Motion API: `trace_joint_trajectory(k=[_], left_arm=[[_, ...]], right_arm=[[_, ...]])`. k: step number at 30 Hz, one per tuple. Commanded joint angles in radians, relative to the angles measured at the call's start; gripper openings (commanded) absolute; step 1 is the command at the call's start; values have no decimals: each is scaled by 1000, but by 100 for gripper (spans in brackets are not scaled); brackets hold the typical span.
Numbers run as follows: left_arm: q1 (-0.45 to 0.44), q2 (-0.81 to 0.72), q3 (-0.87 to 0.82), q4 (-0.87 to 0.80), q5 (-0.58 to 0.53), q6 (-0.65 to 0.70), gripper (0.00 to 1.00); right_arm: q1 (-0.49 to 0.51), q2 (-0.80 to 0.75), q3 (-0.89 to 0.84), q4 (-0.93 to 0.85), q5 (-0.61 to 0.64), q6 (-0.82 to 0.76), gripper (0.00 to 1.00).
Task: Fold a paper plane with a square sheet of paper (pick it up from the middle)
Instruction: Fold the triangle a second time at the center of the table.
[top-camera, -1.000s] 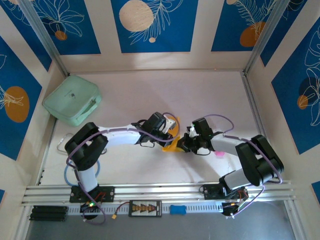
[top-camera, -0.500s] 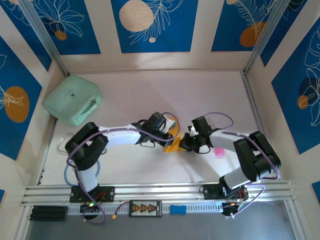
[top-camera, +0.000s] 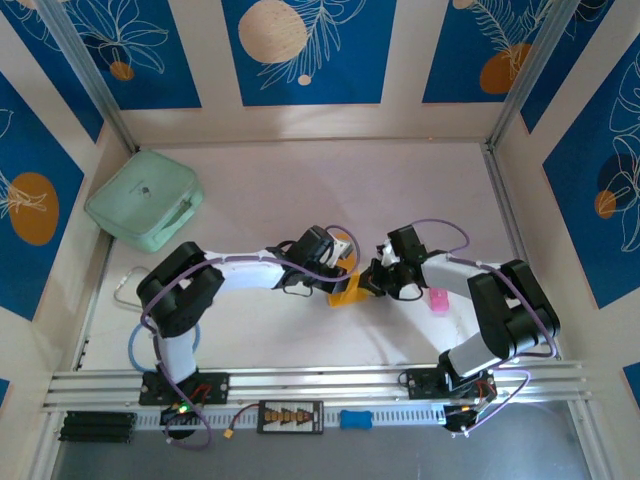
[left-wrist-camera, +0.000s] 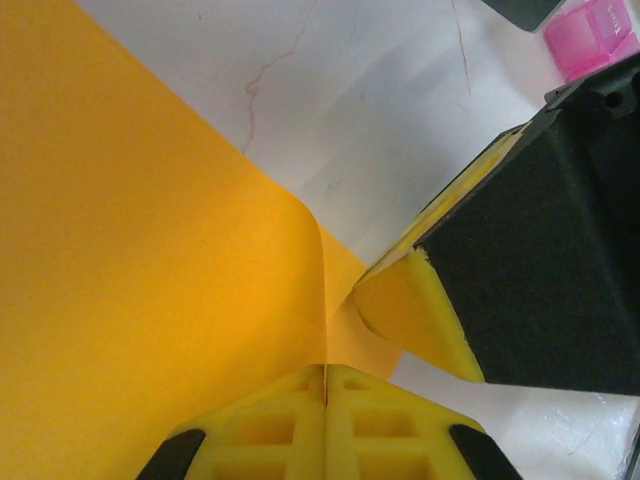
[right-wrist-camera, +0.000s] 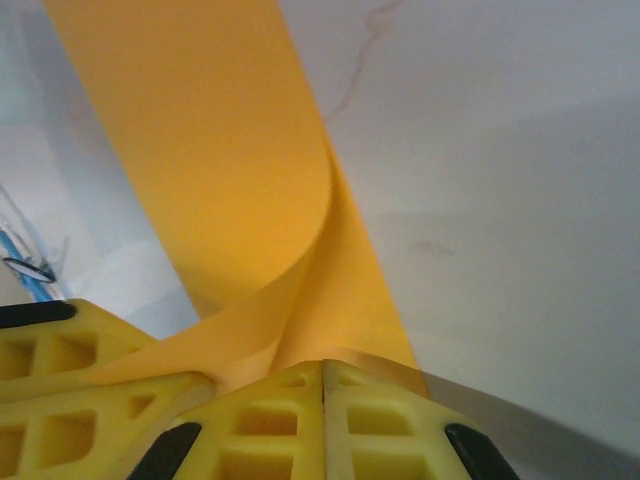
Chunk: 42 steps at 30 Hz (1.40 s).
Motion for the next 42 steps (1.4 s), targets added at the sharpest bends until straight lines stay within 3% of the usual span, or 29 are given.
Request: trace_joint_trajectory(k=[1,10,42], left_arm=[[6,1,14,8,9,-9,5],[11,-10,14,-18,-11,8,4],[39,-43,-46,-38,-150,30,4]], right_arm=[[15,-9,-18,59,-48,39,7],[28,64,-31,55,-7,47,6],[53,44,-49,44,31,90,6]])
